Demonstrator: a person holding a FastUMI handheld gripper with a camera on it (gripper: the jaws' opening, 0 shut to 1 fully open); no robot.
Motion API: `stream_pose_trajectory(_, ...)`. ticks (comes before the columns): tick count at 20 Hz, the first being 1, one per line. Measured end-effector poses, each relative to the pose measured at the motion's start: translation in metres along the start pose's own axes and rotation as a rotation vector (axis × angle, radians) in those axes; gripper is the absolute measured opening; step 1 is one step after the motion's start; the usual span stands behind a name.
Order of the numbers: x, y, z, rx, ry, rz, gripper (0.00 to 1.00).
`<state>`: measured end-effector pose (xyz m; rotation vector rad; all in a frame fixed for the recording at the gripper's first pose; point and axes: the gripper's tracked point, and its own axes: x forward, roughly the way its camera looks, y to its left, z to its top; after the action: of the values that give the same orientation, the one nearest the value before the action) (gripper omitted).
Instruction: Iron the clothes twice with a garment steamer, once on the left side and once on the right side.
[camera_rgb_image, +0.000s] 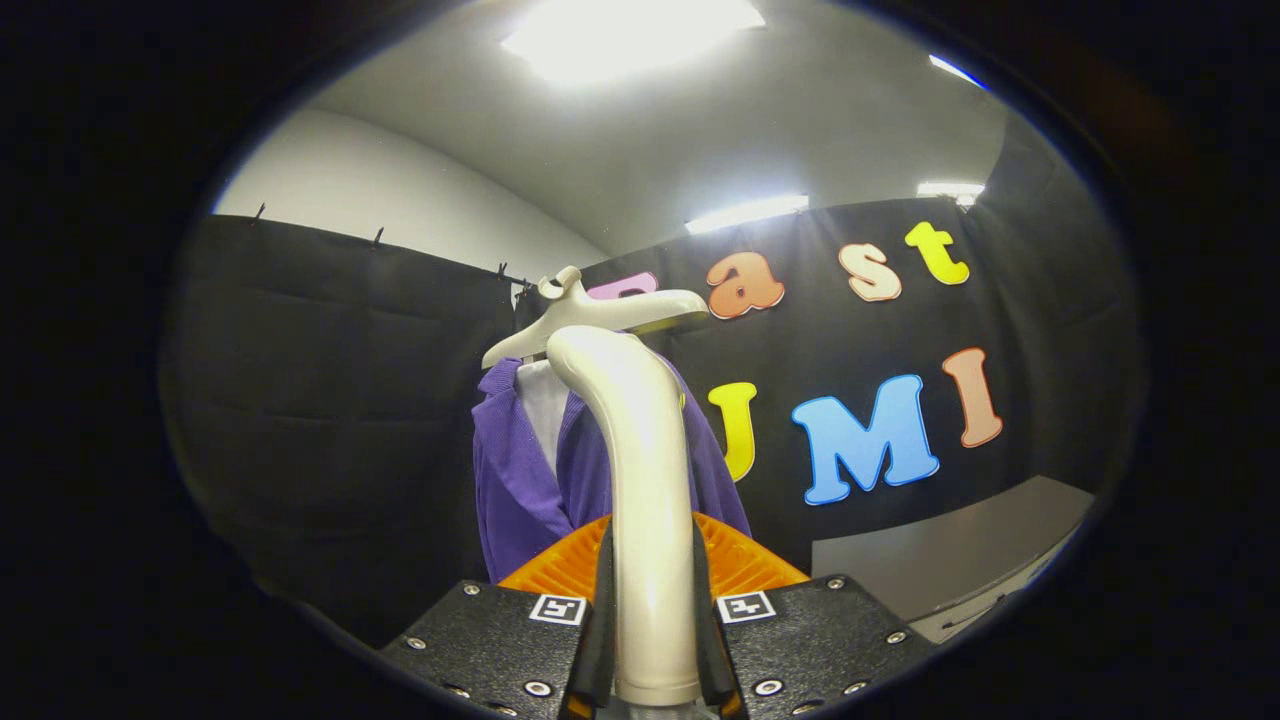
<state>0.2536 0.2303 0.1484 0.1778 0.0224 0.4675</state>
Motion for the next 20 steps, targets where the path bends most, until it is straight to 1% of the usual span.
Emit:
stream_pose_trajectory(5, 0.037, 0.002, 0.000, -0.133, -0.013, -0.067, 0.34)
stream_pose_trajectory(8, 0.051, 0.017, -0.013, -0.183, 0.001, -0.065, 0.34)
stream_pose_trajectory(11, 0.060, 0.026, -0.030, -0.198, 0.036, -0.052, 0.34)
stream_pose_trajectory(12, 0.061, 0.026, -0.032, -0.212, 0.028, -0.060, 0.34)
stream_pose_trajectory(16, 0.062, 0.029, -0.040, -0.230, 0.028, -0.075, 0.34)
stream_pose_trajectory(20, 0.057, 0.029, -0.057, -0.232, 0.053, -0.071, 0.34)
